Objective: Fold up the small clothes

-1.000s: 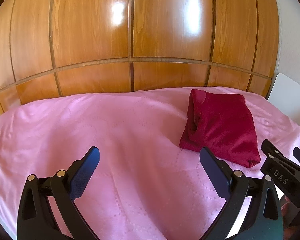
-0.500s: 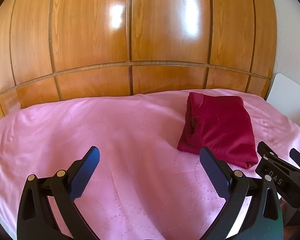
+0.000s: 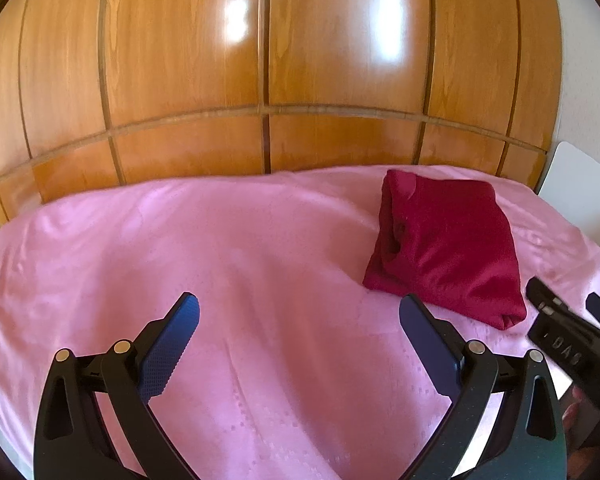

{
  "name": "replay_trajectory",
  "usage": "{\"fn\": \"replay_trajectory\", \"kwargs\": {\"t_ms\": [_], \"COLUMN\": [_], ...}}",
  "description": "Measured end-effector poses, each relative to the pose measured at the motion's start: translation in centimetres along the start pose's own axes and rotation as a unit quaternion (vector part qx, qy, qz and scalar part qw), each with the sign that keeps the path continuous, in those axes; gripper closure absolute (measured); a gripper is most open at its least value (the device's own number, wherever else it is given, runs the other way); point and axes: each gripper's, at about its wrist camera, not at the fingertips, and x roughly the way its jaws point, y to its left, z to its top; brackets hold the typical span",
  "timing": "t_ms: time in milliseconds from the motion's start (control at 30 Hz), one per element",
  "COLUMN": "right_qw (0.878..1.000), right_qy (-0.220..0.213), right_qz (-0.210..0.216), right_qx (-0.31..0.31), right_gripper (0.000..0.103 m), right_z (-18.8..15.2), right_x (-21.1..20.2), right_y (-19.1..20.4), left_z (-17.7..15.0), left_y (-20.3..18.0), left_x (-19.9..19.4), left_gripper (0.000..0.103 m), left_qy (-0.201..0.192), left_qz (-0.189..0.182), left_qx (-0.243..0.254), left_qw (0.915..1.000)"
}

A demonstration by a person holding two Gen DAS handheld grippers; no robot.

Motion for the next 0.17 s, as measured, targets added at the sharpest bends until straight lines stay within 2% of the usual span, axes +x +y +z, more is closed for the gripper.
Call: {"fn": "replay_trajectory", "kwargs": {"t_ms": [167], "right_qw": [0.998], "right_qy": [0.017], "right_qz": [-0.012], "right_qx": [0.051], "right_gripper": [0.002], "right_z": [2.6], "right_x": [2.8], "right_y": [-4.2], "left_z": [-0.7], "left_y": [0.6], "left_x": [0.7], "left_gripper": [0.004], "left_qy": [0.009], "left_qz": [0.009], "left_qx": [0.001], "left_qw": [0.9999]}}
